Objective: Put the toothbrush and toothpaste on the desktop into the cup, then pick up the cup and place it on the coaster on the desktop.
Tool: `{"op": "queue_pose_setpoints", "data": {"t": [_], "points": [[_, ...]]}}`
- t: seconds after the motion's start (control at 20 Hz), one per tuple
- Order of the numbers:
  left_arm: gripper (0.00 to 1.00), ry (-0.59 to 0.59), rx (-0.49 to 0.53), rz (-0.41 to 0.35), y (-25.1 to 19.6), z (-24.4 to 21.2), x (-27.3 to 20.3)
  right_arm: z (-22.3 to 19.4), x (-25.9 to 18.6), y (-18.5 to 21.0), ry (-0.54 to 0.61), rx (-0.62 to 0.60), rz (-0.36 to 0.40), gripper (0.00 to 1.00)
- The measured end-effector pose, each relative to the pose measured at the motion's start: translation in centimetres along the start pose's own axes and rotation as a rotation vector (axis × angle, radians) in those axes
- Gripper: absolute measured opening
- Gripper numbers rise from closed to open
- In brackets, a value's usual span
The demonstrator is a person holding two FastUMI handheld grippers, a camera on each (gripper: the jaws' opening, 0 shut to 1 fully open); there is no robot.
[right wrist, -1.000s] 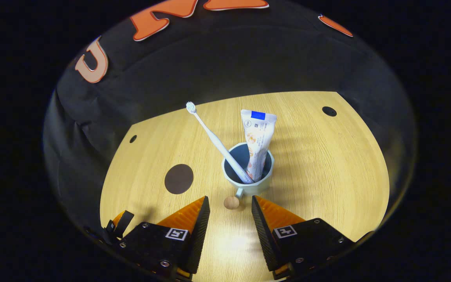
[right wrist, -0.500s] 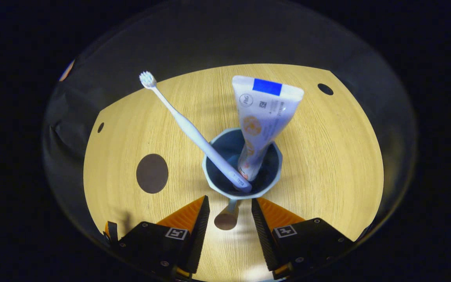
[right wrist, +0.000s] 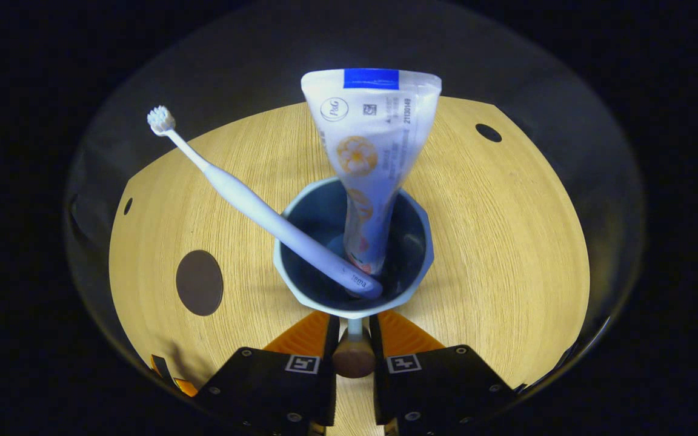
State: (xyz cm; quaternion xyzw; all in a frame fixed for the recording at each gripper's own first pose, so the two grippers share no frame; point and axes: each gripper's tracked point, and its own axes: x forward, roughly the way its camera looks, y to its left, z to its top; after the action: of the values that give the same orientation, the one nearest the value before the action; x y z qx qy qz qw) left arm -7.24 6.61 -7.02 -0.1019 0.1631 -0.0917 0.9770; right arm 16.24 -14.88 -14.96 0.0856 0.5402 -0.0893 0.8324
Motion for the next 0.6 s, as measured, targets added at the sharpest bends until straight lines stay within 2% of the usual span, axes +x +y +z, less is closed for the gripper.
{"op": "queue_pose_setpoints", "data": {"t": [0.05, 0.15, 0.35, 0.6], "points": [[0.84, 0.003, -0.001, 0.002, 0.1, -0.2, 0.0, -0.1, 0.4, 0.0, -0.009, -0.005, 0.002, 0.24], [0.87, 0.007, 0.002, 0.005, 0.2, -0.2, 0.0, -0.3, 0.7, -0.1, -0.018, -0.002, 0.017, 0.24], [0.87, 0.008, 0.013, 0.021, 0.4, -0.1, -0.1, -0.1, 0.8, -0.2, -0.06, -0.045, 0.032, 0.24], [0.87, 0.001, 0.029, 0.043, 0.8, 0.3, -0.5, 1.6, 0.3, 0.2, -0.096, -0.103, 0.087, 0.24]]}}
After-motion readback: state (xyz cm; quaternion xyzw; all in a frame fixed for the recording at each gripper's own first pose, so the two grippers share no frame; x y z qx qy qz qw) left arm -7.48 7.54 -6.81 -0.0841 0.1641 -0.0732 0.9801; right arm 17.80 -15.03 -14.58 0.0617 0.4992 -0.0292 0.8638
